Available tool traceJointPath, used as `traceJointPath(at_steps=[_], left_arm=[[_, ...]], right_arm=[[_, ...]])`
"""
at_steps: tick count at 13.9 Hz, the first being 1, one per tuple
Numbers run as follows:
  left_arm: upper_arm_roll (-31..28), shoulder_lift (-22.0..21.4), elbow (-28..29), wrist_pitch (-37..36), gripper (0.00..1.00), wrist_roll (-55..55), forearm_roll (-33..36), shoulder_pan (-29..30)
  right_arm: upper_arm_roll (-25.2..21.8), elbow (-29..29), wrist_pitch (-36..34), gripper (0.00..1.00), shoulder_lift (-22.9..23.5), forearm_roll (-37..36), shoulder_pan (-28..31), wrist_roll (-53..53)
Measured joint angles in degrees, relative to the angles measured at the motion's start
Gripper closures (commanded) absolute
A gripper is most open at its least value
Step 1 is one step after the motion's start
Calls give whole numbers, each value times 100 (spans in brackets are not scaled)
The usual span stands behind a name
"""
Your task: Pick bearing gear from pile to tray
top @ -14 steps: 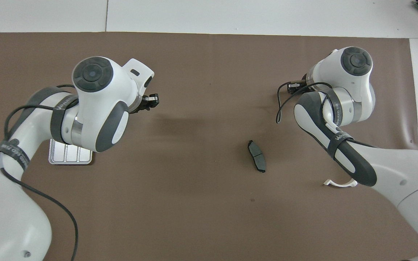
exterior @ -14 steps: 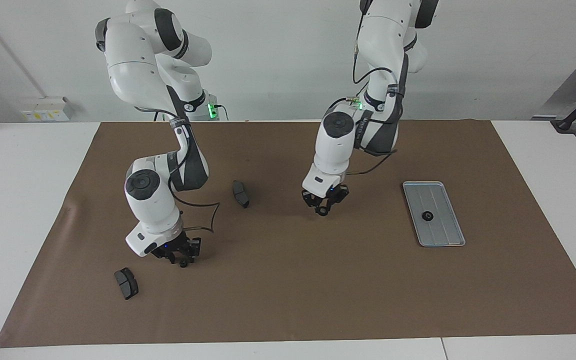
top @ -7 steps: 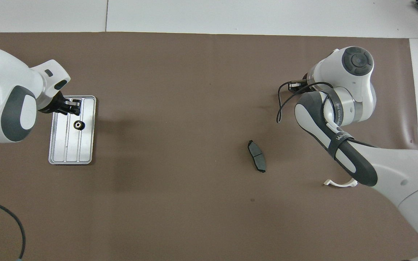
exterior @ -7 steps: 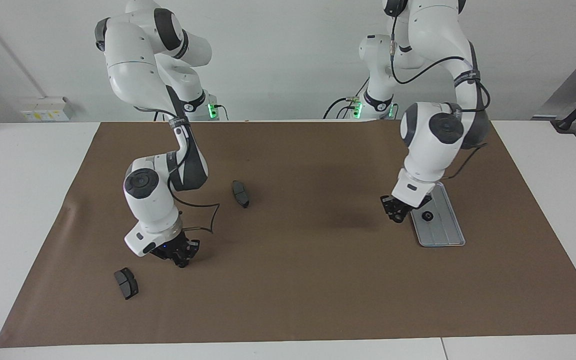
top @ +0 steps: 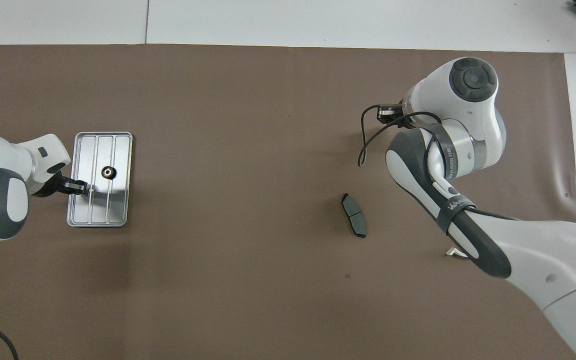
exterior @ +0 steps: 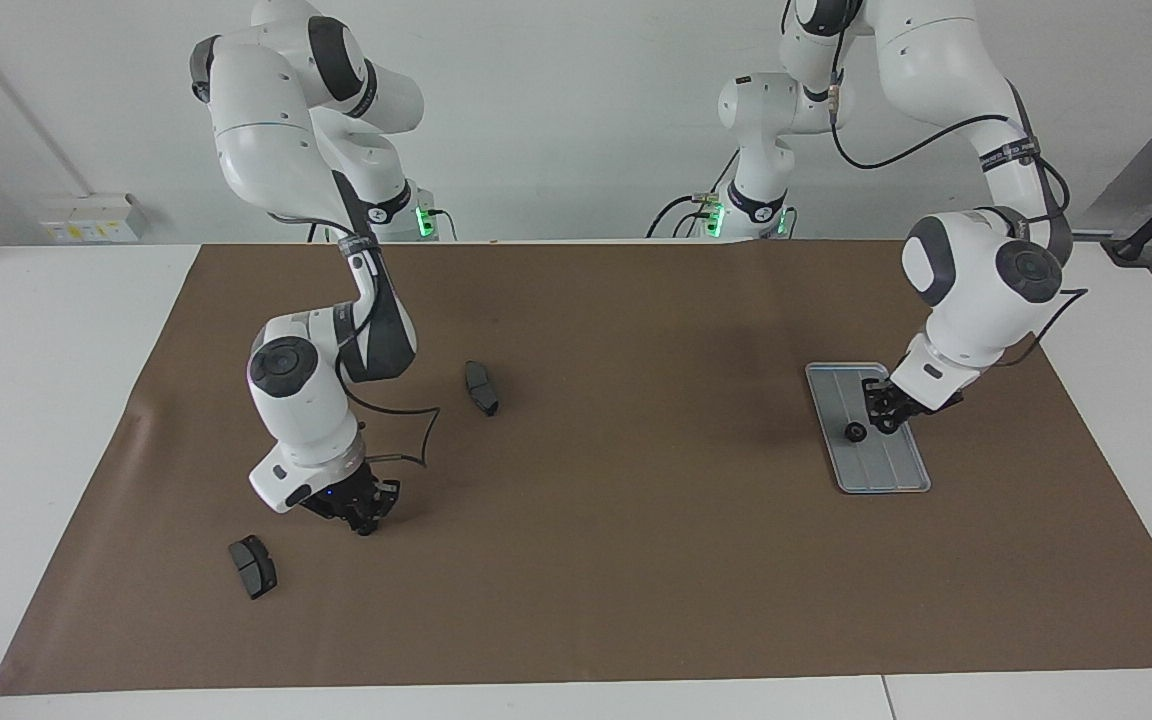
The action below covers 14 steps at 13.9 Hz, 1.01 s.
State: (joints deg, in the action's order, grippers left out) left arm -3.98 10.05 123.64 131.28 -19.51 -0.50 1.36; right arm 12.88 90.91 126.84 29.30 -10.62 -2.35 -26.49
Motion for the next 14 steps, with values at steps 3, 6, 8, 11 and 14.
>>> traceJointPath(at_steps=[3, 6, 8, 11, 14], left_arm=[[39, -138, 287, 157, 34, 0, 0, -2], [67, -201, 283, 178, 0, -12, 0, -10], [102, -223, 179, 187, 0, -17, 0, -17], [163, -242, -309, -153, 0, 233, -5, -204], [184, -245, -868, -651, 0, 1300, -6, -722]], right_arm=[[72, 5, -154, 100, -233, 69, -627, -1008], [254, 38, 16, 100, -209, 72, -1166, -2074], [269, 53, 172, 100, -155, 73, -1557, -2581], [274, 89, 486, 100, 41, 74, -2049, -3162], [273, 155, 773, 96, 260, 74, -2244, -3391]])
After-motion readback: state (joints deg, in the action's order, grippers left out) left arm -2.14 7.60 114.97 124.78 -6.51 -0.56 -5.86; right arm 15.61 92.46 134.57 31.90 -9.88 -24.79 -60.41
